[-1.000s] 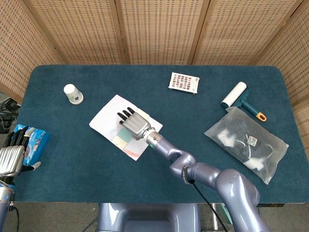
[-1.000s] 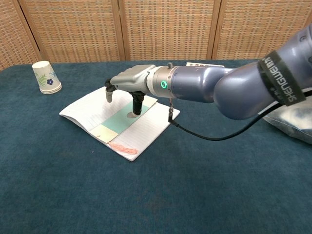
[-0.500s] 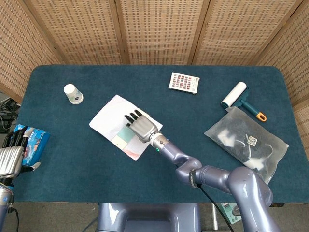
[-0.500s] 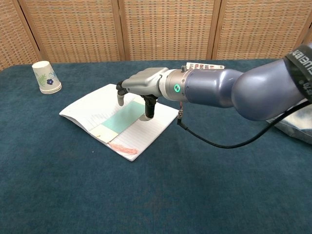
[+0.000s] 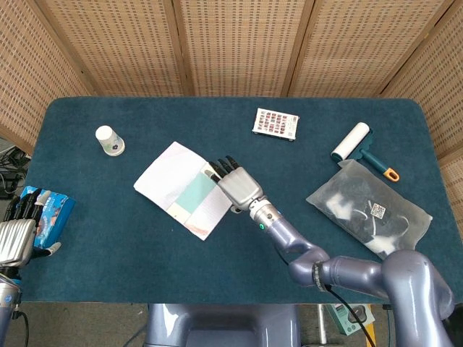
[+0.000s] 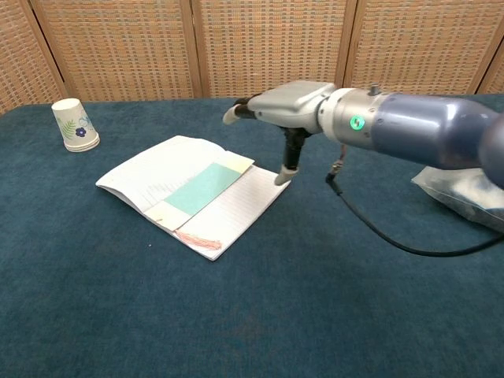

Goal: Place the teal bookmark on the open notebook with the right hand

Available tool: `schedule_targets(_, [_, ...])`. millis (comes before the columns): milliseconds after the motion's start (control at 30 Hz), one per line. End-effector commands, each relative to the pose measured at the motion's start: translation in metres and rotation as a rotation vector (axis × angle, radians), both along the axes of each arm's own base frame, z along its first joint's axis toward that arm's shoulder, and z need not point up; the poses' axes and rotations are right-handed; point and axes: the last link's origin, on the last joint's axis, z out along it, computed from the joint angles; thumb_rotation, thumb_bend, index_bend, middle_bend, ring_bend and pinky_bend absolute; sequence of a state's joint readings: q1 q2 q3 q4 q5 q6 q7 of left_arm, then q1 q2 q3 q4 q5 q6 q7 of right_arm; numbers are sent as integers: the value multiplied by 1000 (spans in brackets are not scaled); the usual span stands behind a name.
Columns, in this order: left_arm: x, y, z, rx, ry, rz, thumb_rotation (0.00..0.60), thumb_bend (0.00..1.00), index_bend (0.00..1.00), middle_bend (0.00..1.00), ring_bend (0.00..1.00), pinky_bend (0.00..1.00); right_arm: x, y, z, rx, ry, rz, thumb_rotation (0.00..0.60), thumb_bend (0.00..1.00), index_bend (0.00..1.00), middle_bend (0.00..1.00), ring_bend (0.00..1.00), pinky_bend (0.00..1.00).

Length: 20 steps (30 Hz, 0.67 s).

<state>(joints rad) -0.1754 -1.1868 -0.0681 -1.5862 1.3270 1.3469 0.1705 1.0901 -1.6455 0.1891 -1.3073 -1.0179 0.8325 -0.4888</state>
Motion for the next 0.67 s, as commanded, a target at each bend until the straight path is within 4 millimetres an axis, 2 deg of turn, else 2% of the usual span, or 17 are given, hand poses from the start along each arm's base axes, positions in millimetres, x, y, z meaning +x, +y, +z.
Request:
schedule_targets(33, [3,-3,-3,-6,6,-17,600,0,0,0,0,0,-47,19,39,-92,-14,-72,600,292,67,0,0,0])
schedule_targets(267, [8,-7,-6,-5,20,-40,600,0,0,0,0,0,-110,61,84,-217,-72,-135,600,289,36,0,0,0])
schedule_targets(500, [15,-12,-9,-12,11,-70,600,0,0,0,0,0,-167,96,111,-319,-102,-214,600,287,23,0,0,0])
schedule_targets(667, [19,-15,-13,-21,14,-91,600,0,0,0,0,0,-198,121,126,-374,-118,-246,600,287,23,0,0,0])
